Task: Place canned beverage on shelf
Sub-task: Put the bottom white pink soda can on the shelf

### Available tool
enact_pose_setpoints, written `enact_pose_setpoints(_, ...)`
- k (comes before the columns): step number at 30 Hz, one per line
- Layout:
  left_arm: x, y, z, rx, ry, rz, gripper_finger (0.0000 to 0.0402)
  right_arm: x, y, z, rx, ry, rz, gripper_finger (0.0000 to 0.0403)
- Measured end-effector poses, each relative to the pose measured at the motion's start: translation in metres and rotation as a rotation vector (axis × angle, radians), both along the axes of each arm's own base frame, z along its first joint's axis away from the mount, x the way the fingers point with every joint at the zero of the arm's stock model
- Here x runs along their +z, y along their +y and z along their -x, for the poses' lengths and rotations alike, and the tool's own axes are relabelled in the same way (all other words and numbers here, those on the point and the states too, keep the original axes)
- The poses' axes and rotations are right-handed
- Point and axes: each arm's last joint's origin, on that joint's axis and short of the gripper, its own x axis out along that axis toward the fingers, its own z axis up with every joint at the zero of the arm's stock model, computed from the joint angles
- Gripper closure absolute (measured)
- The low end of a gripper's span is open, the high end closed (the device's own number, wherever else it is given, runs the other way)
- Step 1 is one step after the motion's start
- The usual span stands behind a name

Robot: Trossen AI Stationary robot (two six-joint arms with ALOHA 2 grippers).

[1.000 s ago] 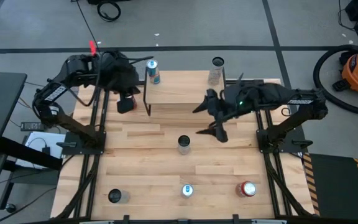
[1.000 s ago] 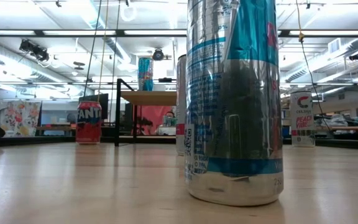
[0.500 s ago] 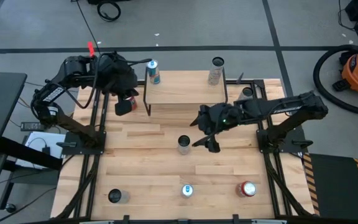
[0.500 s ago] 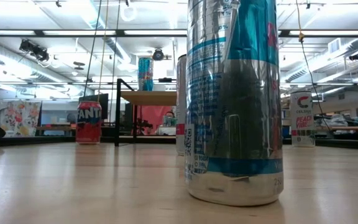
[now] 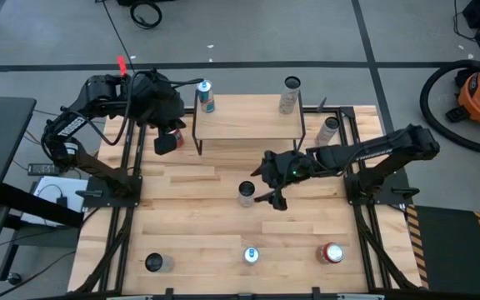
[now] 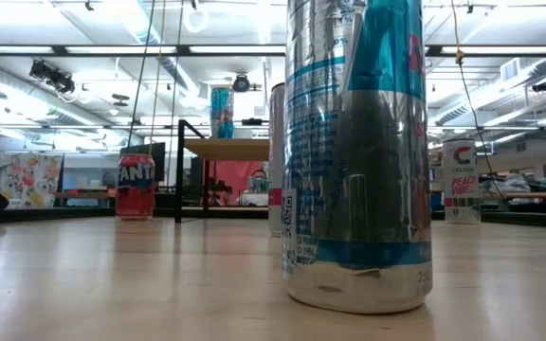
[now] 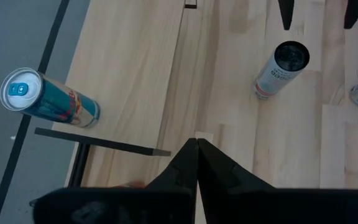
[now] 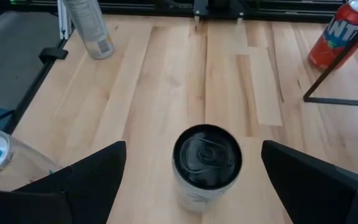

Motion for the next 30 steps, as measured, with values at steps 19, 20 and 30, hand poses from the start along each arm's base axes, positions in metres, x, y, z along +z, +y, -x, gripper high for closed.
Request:
enact_pose_setpoints(19, 0.000, 0.000, 0.000, -0.001, 0.000, -0.001, 0.0393, -0.047, -0.003, 0.007, -0.061, -0.078, 0.030, 0.0018)
enact_pose_setpoints(20, 0.000, 0.000, 0.000, -0.001, 0.000, -0.001, 0.0393, -0.048, -0.004, 0.007, -0.070, -0.084, 0.033, 0.0018)
enact_pose_setpoints(30, 0.000, 0.000, 0.000, -0.001, 0.000, -0.001, 0.0393, -0.061, -0.005, 0.012, -0.093, -0.137, 0.036, 0.0018)
